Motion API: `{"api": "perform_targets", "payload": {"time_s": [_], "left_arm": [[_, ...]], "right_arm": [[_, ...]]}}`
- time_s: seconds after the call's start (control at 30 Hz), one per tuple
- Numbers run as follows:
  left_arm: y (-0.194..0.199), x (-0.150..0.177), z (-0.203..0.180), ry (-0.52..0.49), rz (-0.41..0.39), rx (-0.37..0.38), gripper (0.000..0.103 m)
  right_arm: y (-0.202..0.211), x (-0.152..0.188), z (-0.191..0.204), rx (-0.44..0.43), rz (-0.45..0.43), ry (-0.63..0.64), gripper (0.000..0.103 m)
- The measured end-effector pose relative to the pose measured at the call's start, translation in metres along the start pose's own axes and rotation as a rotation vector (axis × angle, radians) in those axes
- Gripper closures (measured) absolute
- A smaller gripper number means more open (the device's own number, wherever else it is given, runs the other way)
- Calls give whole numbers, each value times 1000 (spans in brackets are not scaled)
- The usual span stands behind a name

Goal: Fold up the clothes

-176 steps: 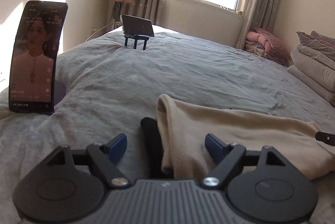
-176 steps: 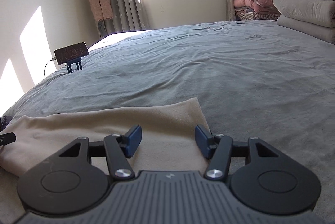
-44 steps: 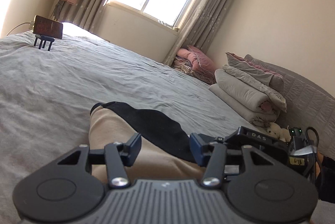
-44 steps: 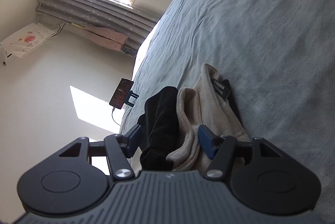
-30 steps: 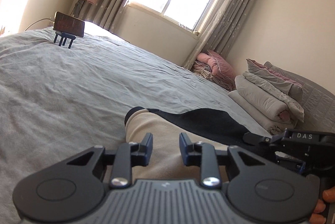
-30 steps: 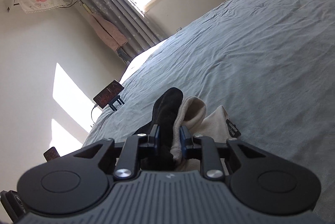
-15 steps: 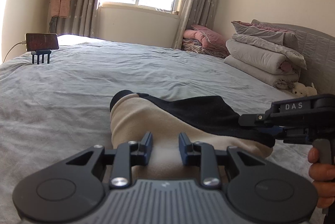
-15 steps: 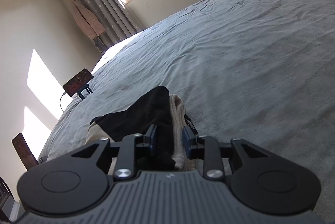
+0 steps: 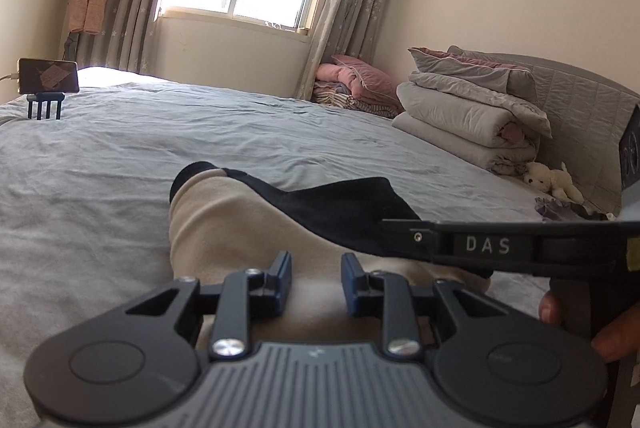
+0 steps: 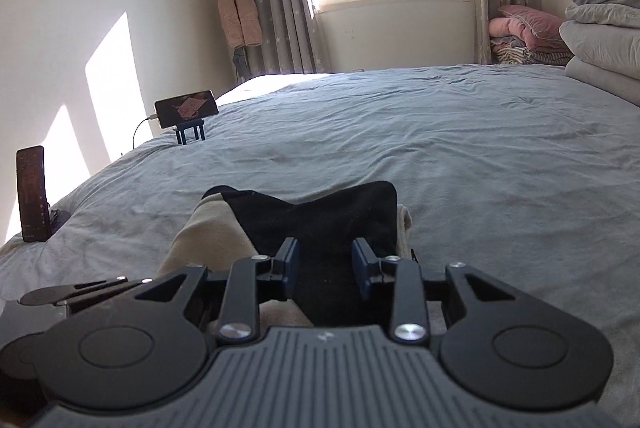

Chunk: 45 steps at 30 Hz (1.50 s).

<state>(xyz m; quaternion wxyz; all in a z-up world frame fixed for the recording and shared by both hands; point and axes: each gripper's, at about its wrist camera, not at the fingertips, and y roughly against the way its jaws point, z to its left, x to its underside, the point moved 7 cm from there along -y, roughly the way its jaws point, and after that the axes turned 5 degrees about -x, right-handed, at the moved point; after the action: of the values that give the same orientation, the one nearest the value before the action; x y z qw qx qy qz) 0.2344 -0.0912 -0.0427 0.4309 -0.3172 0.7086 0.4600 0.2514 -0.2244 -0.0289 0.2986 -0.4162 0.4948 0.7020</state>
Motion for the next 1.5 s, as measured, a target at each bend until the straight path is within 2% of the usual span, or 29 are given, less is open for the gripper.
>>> {"api": "perform_targets", "payload": {"time_s": [0.07,0.17,0.23,0.4,0.5,0.63,0.8,0.93,0.97,1.07,1.13,1.2,1.23,1.27,1.3,1.5], "left_arm": [[1,1,1,12,14,29,76],[5,2,2,17,16,45,76],[9,1,4,27,14,54,76],[19,-19,19,126,-52,49,75],[15,-30,25,167,-64,51,74],[-1,-35,24,106,-29,17,73],[-23,-44,30,33,8,-16,72],[-39,-41,44,45,53,-64,68],[-42,-38,49,54,60,-84,68],[-36,-32,61,81,68,-92,61],[-29,-31,65,91,77,-106,47],[-22,-30,69,109,91,-115,39],[-18,-30,71,122,98,-112,39],[-15,-30,72,139,110,-102,38],[-14,-29,72,158,125,-90,35],[-11,-21,71,260,220,-11,27]], "right_arm": [[-7,7,-2,35,34,46,82],[-4,4,-2,30,42,29,82],[0,2,0,17,25,28,82],[10,-8,-5,-30,-50,-50,72],[13,-14,-7,-39,-93,-81,71],[6,-18,-4,-78,-101,-130,71],[-12,-23,-2,-50,-65,-7,71],[-35,-24,-15,-59,-21,-26,72],[-38,-23,-19,-54,-16,-34,77],[-35,-22,-26,-66,-19,-68,77],[-26,-22,-27,-68,-24,-82,76],[-17,-21,-28,-71,-29,-97,64],[-12,-21,-28,-71,-31,-103,59],[-8,-20,-29,-68,-30,-112,49],[-5,-19,-30,-71,-22,-124,45],[7,-10,-42,-96,36,-241,37]]}}
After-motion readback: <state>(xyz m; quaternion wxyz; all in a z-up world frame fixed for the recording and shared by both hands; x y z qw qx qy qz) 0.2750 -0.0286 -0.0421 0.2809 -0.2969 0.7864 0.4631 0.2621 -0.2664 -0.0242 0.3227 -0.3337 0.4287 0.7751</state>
